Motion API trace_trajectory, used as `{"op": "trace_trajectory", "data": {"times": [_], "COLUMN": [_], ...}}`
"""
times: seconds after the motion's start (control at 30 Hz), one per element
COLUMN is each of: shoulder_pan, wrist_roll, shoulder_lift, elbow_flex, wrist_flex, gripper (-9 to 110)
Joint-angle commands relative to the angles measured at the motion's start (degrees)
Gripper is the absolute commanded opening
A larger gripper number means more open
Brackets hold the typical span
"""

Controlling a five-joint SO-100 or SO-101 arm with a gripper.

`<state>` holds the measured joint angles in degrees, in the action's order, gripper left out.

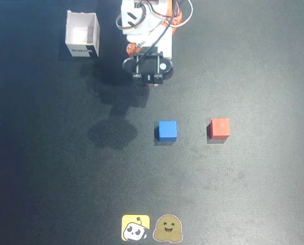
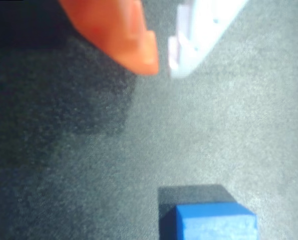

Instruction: Put the red cube on top of the blue cube.

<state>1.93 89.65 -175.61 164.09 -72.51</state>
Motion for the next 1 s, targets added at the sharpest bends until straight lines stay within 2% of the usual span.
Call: {"op": "trace_trajectory", "data": {"times": [0.0, 0.7, 0.97], "shoulder_pan": [1.0, 6.7, 12.0], "wrist_roll": [0.3, 0.2, 4.3], "shoulder_lift": [2.2, 43.4, 49.7], "elbow_flex": [-4.4, -39.1, -44.0], "wrist_flex": [0.9, 2.7, 5.4], "gripper": [0, 1, 1]}}
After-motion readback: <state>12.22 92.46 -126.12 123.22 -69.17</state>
